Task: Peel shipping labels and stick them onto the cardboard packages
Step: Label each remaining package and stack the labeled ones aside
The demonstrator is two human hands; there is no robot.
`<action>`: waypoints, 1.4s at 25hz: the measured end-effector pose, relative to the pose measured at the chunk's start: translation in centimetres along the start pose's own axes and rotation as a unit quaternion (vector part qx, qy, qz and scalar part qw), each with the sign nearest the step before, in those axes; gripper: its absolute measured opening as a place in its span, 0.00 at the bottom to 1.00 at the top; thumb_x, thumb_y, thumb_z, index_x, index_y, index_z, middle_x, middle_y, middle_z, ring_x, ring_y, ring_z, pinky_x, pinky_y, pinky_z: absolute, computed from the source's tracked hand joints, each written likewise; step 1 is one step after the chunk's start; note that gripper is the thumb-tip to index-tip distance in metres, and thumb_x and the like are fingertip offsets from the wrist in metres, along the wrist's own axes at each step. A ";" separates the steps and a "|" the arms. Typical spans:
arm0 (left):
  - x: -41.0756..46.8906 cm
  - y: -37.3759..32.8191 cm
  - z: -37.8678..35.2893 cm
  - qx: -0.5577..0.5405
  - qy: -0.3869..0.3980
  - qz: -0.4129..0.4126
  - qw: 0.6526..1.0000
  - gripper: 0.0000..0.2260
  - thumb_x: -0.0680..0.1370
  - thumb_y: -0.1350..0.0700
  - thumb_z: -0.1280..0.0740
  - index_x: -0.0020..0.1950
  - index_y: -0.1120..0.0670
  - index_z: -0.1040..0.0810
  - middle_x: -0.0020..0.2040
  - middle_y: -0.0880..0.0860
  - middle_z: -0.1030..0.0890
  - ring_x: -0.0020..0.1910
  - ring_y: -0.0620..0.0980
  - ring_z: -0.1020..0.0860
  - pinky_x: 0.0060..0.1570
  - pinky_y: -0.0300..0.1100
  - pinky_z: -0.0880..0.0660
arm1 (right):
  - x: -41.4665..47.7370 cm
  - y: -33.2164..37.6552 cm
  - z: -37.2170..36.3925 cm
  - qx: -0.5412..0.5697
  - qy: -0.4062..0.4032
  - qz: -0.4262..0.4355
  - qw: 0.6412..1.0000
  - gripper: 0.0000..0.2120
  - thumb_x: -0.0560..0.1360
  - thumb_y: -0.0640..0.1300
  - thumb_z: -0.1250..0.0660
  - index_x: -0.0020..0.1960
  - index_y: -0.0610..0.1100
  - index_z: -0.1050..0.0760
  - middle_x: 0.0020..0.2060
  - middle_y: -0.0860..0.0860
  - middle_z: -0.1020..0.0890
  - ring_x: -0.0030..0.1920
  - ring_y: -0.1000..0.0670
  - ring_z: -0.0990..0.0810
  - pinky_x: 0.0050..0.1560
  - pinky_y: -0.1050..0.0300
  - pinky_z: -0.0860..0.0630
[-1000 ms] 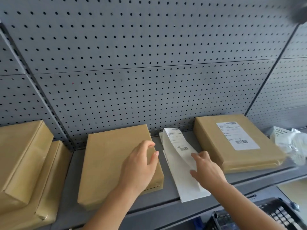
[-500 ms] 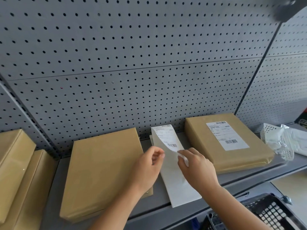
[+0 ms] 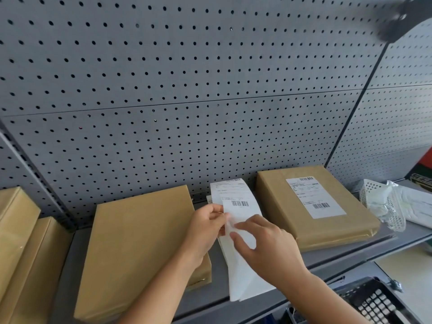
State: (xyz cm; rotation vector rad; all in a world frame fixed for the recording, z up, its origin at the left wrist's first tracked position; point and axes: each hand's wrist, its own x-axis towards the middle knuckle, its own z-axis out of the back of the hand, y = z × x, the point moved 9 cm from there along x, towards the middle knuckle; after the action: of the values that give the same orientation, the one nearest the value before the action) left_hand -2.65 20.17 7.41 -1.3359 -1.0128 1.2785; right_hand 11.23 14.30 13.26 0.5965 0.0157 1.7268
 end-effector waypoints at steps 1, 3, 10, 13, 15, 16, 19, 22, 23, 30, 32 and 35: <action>0.0 -0.1 0.0 0.002 0.006 -0.005 1.000 0.06 0.82 0.59 0.33 0.56 0.56 0.17 0.51 0.51 0.12 0.50 0.53 0.14 0.52 0.49 0.16 | 0.4 -0.1 0.3 0.006 -0.015 0.001 1.000 0.14 0.76 0.62 0.38 0.53 0.58 0.18 0.47 0.60 0.19 0.32 0.52 0.19 0.28 0.56 0.23; 0.0 -0.2 -0.1 0.000 0.020 -0.015 1.000 0.06 0.82 0.59 0.32 0.57 0.56 0.17 0.50 0.52 0.11 0.49 0.52 0.13 0.52 0.47 0.16 | 1.4 -0.5 0.7 -0.003 -0.044 0.010 0.999 0.08 0.76 0.54 0.33 0.53 0.56 0.18 0.47 0.59 0.20 0.33 0.53 0.20 0.28 0.57 0.24; -0.1 0.0 -0.2 -0.047 0.074 -0.028 0.996 0.14 0.81 0.66 0.33 0.64 0.54 0.19 0.52 0.54 0.12 0.54 0.53 0.14 0.57 0.48 0.18 | 4.1 -0.2 -1.2 -0.017 -0.013 0.102 0.995 0.13 0.77 0.55 0.32 0.59 0.53 0.20 0.52 0.57 0.19 0.50 0.50 0.22 0.48 0.54 0.23; -0.1 0.0 0.0 -0.044 0.057 -0.032 0.997 0.14 0.81 0.68 0.34 0.63 0.55 0.20 0.51 0.54 0.12 0.50 0.50 0.15 0.55 0.46 0.18 | 4.5 -0.1 -1.3 -0.010 0.005 0.115 0.993 0.14 0.77 0.58 0.35 0.58 0.54 0.21 0.51 0.58 0.18 0.49 0.50 0.21 0.48 0.53 0.23; -0.1 0.1 0.2 -0.048 0.041 -0.032 0.997 0.13 0.80 0.68 0.33 0.62 0.56 0.21 0.49 0.54 0.11 0.48 0.49 0.15 0.54 0.46 0.18 | 4.8 -0.1 -1.2 -0.002 0.011 0.113 0.994 0.13 0.76 0.58 0.34 0.57 0.54 0.20 0.51 0.59 0.17 0.49 0.51 0.21 0.48 0.55 0.23; -0.1 0.1 0.3 -0.049 0.037 -0.033 0.998 0.13 0.80 0.68 0.33 0.63 0.56 0.22 0.49 0.54 0.11 0.47 0.49 0.15 0.53 0.46 0.18 | 4.8 -0.1 -1.2 0.004 0.013 0.110 0.994 0.12 0.76 0.58 0.33 0.56 0.54 0.20 0.50 0.58 0.17 0.48 0.51 0.20 0.47 0.55 0.23; -0.3 0.1 0.4 -0.043 0.032 -0.038 0.998 0.16 0.80 0.67 0.31 0.64 0.53 0.25 0.48 0.54 0.11 0.45 0.49 0.17 0.48 0.41 0.20 | 4.8 -0.2 -1.1 0.014 0.015 0.105 0.994 0.09 0.76 0.56 0.30 0.53 0.53 0.19 0.47 0.58 0.16 0.46 0.52 0.19 0.44 0.55 0.22; -0.5 -0.3 0.3 -0.044 0.034 -0.049 0.997 0.18 0.78 0.67 0.28 0.64 0.51 0.25 0.48 0.57 0.12 0.42 0.49 0.18 0.45 0.39 0.20 | 4.7 -0.1 -1.1 0.014 0.017 0.106 0.994 0.07 0.76 0.54 0.30 0.51 0.54 0.18 0.46 0.58 0.16 0.45 0.52 0.19 0.41 0.58 0.25; -0.6 -0.4 0.3 -0.044 0.034 -0.053 0.997 0.19 0.78 0.67 0.28 0.64 0.51 0.26 0.48 0.59 0.13 0.41 0.49 0.18 0.45 0.39 0.20 | 4.7 0.0 -1.1 0.008 0.016 0.109 0.994 0.06 0.76 0.53 0.30 0.50 0.54 0.18 0.45 0.58 0.17 0.45 0.52 0.19 0.41 0.60 0.26; -0.7 -0.1 0.4 0.001 0.028 -0.055 0.998 0.21 0.77 0.68 0.29 0.65 0.49 0.26 0.50 0.58 0.14 0.40 0.47 0.18 0.49 0.46 0.20 | 5.0 0.3 -0.6 -0.051 0.002 0.114 0.992 0.05 0.79 0.47 0.35 0.46 0.50 0.22 0.39 0.55 0.19 0.40 0.49 0.21 0.35 0.55 0.26; -0.7 0.0 0.3 0.034 0.021 -0.054 0.998 0.24 0.76 0.68 0.29 0.65 0.45 0.27 0.53 0.58 0.17 0.40 0.47 0.20 0.49 0.47 0.19 | 5.4 -0.4 0.1 -0.018 -0.009 0.062 0.998 0.05 0.80 0.47 0.37 0.47 0.48 0.24 0.39 0.55 0.19 0.38 0.48 0.23 0.33 0.55 0.29; -0.5 -0.1 -0.1 0.045 0.030 -0.042 0.998 0.31 0.73 0.68 0.30 0.69 0.43 0.32 0.57 0.58 0.19 0.41 0.50 0.19 0.50 0.55 0.18 | 6.2 -1.1 0.9 0.023 -0.012 0.013 1.000 0.07 0.82 0.49 0.41 0.50 0.48 0.27 0.39 0.55 0.21 0.36 0.47 0.26 0.33 0.53 0.30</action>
State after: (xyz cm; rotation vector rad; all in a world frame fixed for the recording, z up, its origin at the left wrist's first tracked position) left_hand -2.60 19.64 7.55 -1.2417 -0.9491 1.2003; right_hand 11.81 19.99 16.01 0.6537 0.0302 1.7472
